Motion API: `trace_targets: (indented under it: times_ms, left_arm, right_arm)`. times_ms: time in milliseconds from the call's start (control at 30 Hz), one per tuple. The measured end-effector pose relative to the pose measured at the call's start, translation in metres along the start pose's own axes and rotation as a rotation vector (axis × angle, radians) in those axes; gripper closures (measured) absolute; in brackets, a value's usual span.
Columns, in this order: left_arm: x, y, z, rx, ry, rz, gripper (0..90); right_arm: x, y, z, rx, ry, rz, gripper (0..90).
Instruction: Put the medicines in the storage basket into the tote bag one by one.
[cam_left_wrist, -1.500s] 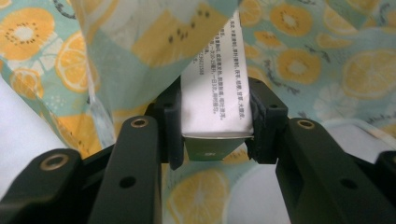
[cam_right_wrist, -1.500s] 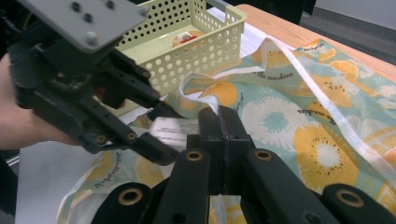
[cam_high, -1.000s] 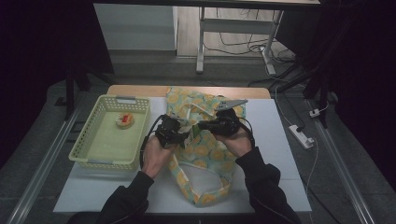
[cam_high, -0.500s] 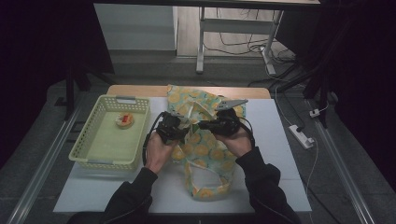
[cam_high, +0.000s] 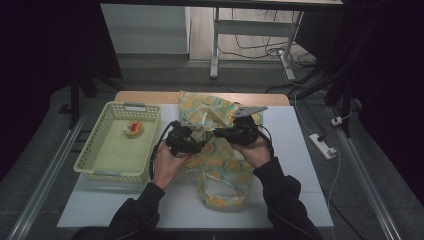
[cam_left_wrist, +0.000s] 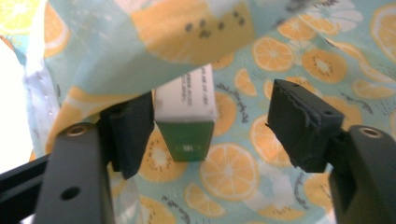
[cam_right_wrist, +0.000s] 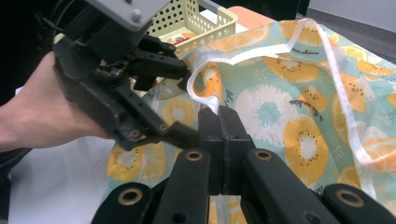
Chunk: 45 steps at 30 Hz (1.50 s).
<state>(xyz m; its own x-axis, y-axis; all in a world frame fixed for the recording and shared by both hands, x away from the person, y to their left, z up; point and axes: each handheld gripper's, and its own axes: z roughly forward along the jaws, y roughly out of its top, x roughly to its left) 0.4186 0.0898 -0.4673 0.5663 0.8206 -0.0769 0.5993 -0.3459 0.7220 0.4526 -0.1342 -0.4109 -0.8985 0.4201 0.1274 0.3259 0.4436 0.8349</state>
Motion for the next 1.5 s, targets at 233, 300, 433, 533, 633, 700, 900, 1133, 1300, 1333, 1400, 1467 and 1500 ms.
trace_targets:
  times_ms: [233, 300, 433, 533, 633, 700, 900, 1133, 1300, 1333, 1400, 1467, 1500]
  left_arm:
    - [-0.009, -0.009, -0.015, -0.011, -0.056, 0.027, 23.1]
    - [-0.012, -0.012, -0.021, -0.016, -0.081, 0.038, 22.2]
    - [-0.018, -0.017, -0.033, -0.016, -0.116, 0.064, 20.7]
    - [-0.018, -0.020, -0.042, -0.026, -0.141, 0.057, 18.5]
    - [-0.015, -0.023, -0.050, -0.030, -0.159, 0.051, 15.8]
    - [-0.013, -0.025, -0.054, -0.023, -0.155, 0.058, 14.9]
    - [-0.001, -0.033, -0.065, -0.026, -0.168, 0.031, 6.6]
    - [0.016, -0.038, -0.080, -0.035, -0.154, 0.016, 0.6]
    - [0.029, -0.042, -0.089, -0.028, -0.120, 0.021, 0.0]
    - [0.032, -0.043, -0.090, -0.025, -0.113, 0.019, 0.0]
    - [0.039, -0.045, -0.092, -0.027, -0.106, 0.009, 0.0]
    - [0.045, -0.048, -0.093, -0.032, -0.103, -0.004, 0.0]
    - [0.049, -0.049, -0.094, -0.031, -0.099, -0.008, 0.0]
  right_arm:
    - [0.000, 0.000, 0.000, -0.001, -0.002, 0.001, 90.0]
    - [0.000, 0.000, 0.000, -0.001, -0.002, 0.002, 90.0]
    - [0.000, 0.000, 0.000, 0.002, -0.002, 0.000, 90.0]
    - [0.000, 0.000, 0.000, 0.001, -0.001, 0.001, 90.0]
    - [0.000, 0.000, 0.000, 0.005, -0.002, 0.001, 90.0]
    - [0.000, 0.000, 0.001, 0.006, -0.001, 0.001, 90.0]
    - [-0.001, -0.001, 0.001, 0.005, -0.001, 0.002, 90.0]
    - [-0.001, -0.001, 0.001, 0.006, 0.000, 0.003, 90.0]
    - [0.000, -0.001, 0.000, 0.008, 0.002, 0.002, 90.0]
    - [0.000, -0.001, 0.000, 0.005, 0.001, 0.003, 90.0]
    - [-0.001, 0.000, 0.000, 0.006, 0.001, 0.004, 90.0]
    - [-0.001, -0.001, 0.000, 0.006, 0.001, 0.004, 90.0]
    - [-0.001, -0.001, 0.000, 0.005, 0.001, 0.004, 90.0]
